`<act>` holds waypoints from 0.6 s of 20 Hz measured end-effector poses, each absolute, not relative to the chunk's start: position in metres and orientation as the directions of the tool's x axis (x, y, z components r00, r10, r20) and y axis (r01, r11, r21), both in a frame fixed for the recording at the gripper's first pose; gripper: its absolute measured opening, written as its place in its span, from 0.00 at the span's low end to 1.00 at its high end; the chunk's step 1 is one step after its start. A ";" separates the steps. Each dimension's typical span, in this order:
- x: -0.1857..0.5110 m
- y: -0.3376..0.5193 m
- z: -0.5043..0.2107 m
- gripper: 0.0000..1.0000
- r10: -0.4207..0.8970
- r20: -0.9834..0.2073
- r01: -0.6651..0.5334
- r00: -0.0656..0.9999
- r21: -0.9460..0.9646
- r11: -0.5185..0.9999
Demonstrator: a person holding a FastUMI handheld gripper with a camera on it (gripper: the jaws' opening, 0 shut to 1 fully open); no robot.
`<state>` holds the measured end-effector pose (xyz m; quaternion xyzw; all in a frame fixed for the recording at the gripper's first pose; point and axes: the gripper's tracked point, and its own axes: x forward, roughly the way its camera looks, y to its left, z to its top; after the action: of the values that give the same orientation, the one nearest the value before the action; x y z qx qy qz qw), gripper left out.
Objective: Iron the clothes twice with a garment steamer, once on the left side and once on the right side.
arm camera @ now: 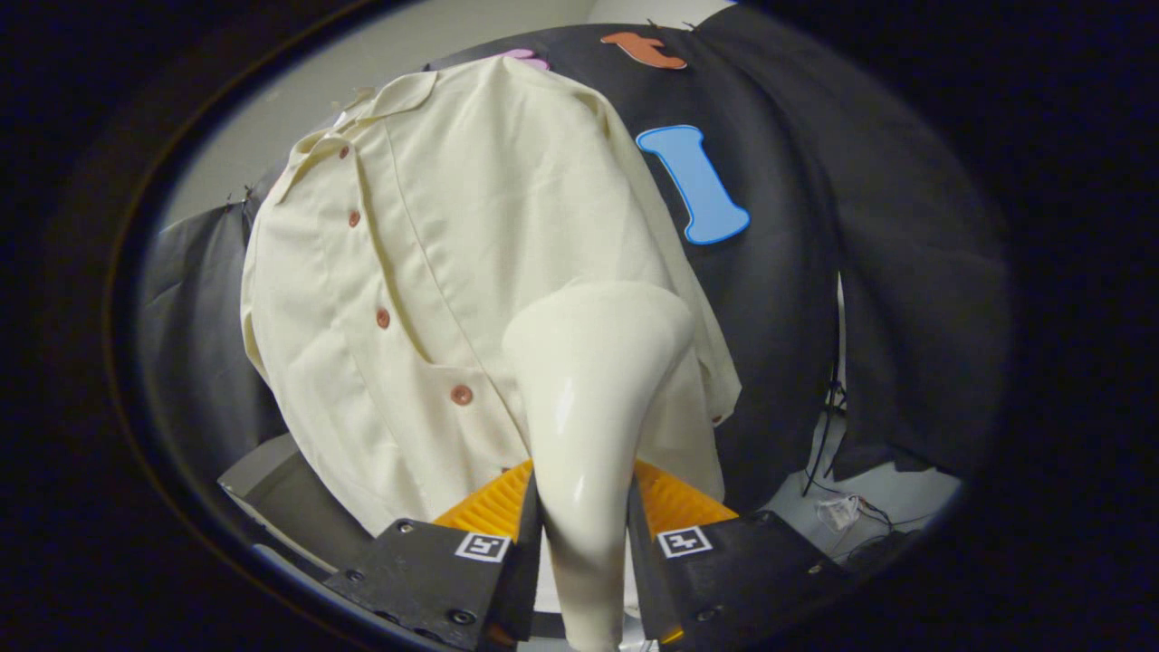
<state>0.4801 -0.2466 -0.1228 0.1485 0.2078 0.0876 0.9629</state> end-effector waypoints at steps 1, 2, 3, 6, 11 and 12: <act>0.475 -0.245 -0.132 0.45 0.239 -0.389 -0.112 0.890 0.321 0.940; 0.472 -0.244 -0.140 0.45 0.244 -0.394 -0.117 0.886 0.320 0.940; 0.468 -0.244 -0.150 0.45 0.247 -0.409 -0.115 0.879 0.321 0.940; 0.457 -0.244 -0.170 0.45 0.257 -0.417 -0.108 0.872 0.350 0.931; 0.441 -0.247 -0.203 0.45 0.258 -0.435 -0.088 0.863 0.372 0.924; 0.437 -0.247 -0.209 0.45 0.259 -0.443 -0.086 0.859 0.373 0.924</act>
<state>0.4368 -0.2469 -0.2092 0.1726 0.2498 0.0908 0.9484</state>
